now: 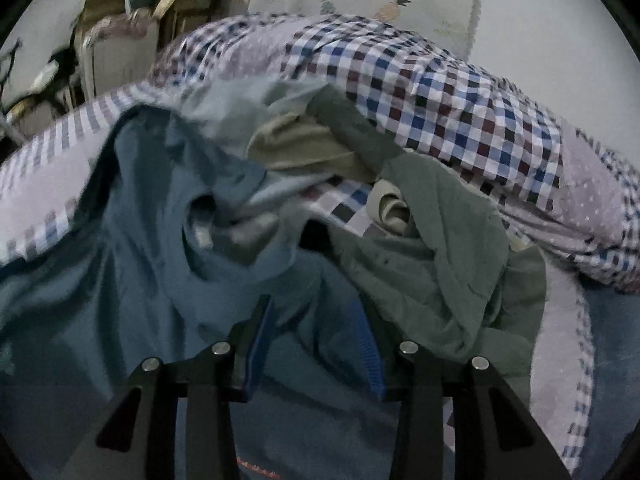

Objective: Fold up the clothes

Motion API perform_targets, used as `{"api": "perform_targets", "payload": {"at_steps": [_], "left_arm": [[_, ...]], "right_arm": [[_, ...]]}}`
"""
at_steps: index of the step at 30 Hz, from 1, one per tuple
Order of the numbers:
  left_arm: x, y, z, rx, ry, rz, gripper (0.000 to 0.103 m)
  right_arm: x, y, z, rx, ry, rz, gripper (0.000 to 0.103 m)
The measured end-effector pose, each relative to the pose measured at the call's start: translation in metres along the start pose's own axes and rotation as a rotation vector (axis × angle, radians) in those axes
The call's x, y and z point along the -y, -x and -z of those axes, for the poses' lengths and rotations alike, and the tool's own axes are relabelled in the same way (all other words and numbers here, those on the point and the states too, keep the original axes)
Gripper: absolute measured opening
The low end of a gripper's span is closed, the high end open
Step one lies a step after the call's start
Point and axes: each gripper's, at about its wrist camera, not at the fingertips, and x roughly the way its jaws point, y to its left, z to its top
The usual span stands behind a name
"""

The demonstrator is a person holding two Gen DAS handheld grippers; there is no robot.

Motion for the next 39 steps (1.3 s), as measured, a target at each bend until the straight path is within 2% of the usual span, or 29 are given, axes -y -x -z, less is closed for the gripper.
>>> {"api": "perform_targets", "payload": {"at_steps": [7, 11, 18, 20, 23, 26, 29, 36, 37, 39], "left_arm": [[0.001, -0.003, 0.002, -0.009, -0.011, -0.005, 0.086], [0.002, -0.005, 0.003, -0.018, -0.022, -0.009, 0.086], [0.003, -0.009, 0.006, -0.03, -0.026, -0.012, 0.086], [0.004, -0.01, 0.006, -0.033, -0.024, -0.012, 0.086], [0.004, -0.01, 0.007, -0.032, -0.025, -0.012, 0.086], [0.003, -0.01, 0.006, -0.029, -0.018, -0.009, 0.086], [0.002, -0.008, 0.006, -0.021, -0.008, -0.007, 0.086], [0.0, 0.002, 0.0, 0.023, 0.002, -0.001, 0.086], [0.0, 0.003, -0.001, 0.025, 0.003, -0.001, 0.086], [-0.001, 0.003, -0.001, 0.019, 0.006, -0.002, 0.086]], "right_arm": [[0.028, -0.018, -0.013, -0.013, -0.152, -0.074, 0.044], [0.0, -0.047, -0.005, -0.062, -0.047, -0.075, 0.043], [-0.021, -0.047, 0.0, -0.035, 0.078, -0.045, 0.043], [-0.029, -0.049, 0.0, -0.041, 0.112, -0.031, 0.035], [-0.041, -0.05, 0.003, -0.052, 0.171, 0.012, 0.019], [-0.05, -0.049, 0.003, -0.052, 0.203, 0.069, 0.012], [-0.049, -0.041, 0.0, -0.024, 0.188, 0.12, 0.009], [-0.026, 0.011, -0.013, 0.162, 0.034, 0.26, 0.007], [-0.024, 0.014, -0.015, 0.176, 0.016, 0.283, 0.007], [-0.017, 0.004, -0.019, 0.138, -0.021, 0.298, 0.007]]}}
